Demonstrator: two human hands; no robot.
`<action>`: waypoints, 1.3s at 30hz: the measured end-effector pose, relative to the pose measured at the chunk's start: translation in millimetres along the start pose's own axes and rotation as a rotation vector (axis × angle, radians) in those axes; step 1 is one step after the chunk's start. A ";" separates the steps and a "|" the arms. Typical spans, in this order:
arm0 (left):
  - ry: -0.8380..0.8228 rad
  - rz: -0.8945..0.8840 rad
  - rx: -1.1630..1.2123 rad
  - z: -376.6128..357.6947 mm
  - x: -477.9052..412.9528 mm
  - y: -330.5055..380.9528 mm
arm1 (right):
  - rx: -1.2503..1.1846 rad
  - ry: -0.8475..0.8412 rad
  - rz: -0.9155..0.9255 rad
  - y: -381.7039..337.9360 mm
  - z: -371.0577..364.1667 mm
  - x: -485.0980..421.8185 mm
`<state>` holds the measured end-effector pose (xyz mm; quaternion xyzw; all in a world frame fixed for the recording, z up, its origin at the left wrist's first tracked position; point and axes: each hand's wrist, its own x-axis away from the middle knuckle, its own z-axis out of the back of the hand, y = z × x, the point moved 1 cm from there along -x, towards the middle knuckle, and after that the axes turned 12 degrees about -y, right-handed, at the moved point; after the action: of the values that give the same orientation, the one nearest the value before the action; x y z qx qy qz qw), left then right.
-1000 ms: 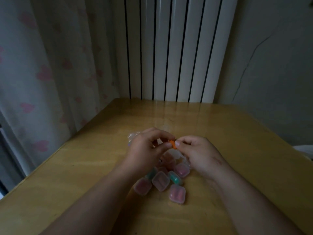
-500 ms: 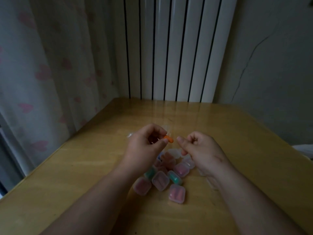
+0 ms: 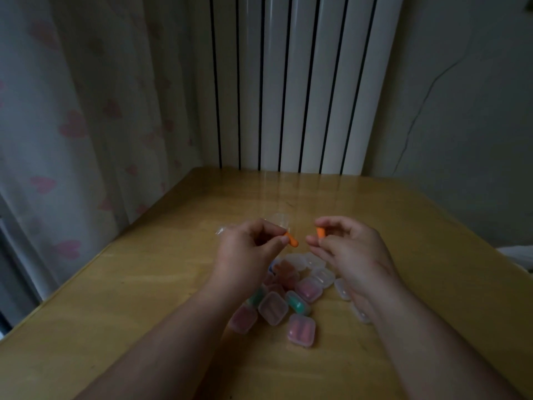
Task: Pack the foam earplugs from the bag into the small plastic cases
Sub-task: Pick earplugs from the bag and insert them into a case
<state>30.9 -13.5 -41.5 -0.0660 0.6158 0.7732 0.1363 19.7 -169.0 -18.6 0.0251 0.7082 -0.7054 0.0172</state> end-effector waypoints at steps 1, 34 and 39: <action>0.000 0.002 0.001 -0.4 0.0 -0.3 | -0.027 -0.001 0.010 -0.6 0.0 0.0; -0.014 0.041 0.010 -3.5 1.7 0.2 | 0.392 -0.018 -0.041 16.1 11.8 -13.6; 0.003 0.050 0.018 -0.4 2.0 2.5 | 0.894 0.021 -0.030 23.8 19.0 -18.1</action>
<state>28.2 -14.2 -39.8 -0.0504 0.6243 0.7707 0.1167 39.0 -188.2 -41.3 0.0271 0.3340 -0.9421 -0.0127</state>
